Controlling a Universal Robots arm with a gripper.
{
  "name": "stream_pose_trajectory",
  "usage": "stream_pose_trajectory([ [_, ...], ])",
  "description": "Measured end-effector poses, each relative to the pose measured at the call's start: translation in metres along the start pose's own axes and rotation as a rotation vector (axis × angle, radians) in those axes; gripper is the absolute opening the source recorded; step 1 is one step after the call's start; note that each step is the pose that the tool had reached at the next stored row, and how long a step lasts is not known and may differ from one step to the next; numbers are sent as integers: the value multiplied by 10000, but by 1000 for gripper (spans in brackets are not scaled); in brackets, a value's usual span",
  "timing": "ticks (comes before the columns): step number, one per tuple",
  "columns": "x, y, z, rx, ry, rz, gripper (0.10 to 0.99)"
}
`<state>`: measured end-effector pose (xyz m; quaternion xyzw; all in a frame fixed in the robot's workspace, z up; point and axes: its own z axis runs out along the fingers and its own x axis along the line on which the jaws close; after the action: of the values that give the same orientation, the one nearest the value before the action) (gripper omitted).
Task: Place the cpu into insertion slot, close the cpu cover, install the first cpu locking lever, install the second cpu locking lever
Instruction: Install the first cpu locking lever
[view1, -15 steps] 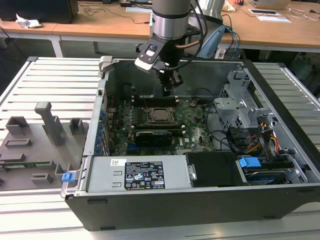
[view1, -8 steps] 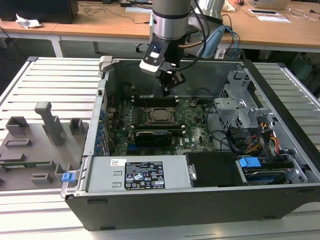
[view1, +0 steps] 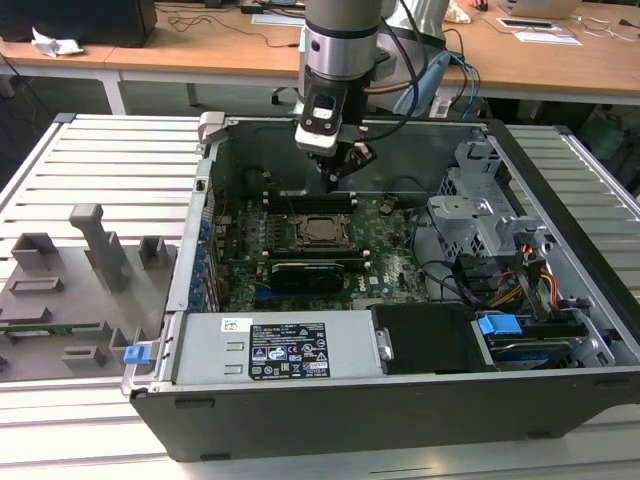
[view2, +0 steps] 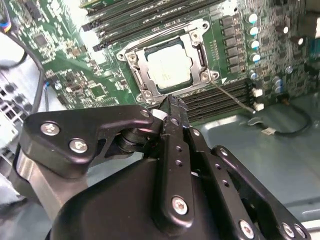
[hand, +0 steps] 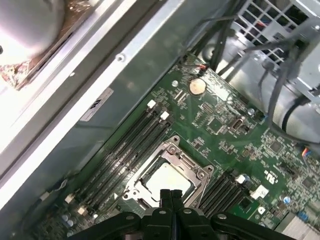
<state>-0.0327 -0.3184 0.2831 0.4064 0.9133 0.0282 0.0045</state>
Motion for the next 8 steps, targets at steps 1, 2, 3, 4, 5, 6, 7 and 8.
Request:
stream_pose_trajectory([
  [1,0,0,0,3,13,-229,106],
  [2,0,0,0,6,22,-398,106],
  [3,0,0,1,9,34,-604,106],
  [4,0,0,2,14,52,-925,106],
  [5,0,0,2,19,67,-1208,106],
  [6,0,0,2,24,83,-1513,106],
  [7,0,-1,3,29,102,-1850,106],
  [8,0,0,4,31,113,-2036,106],
])
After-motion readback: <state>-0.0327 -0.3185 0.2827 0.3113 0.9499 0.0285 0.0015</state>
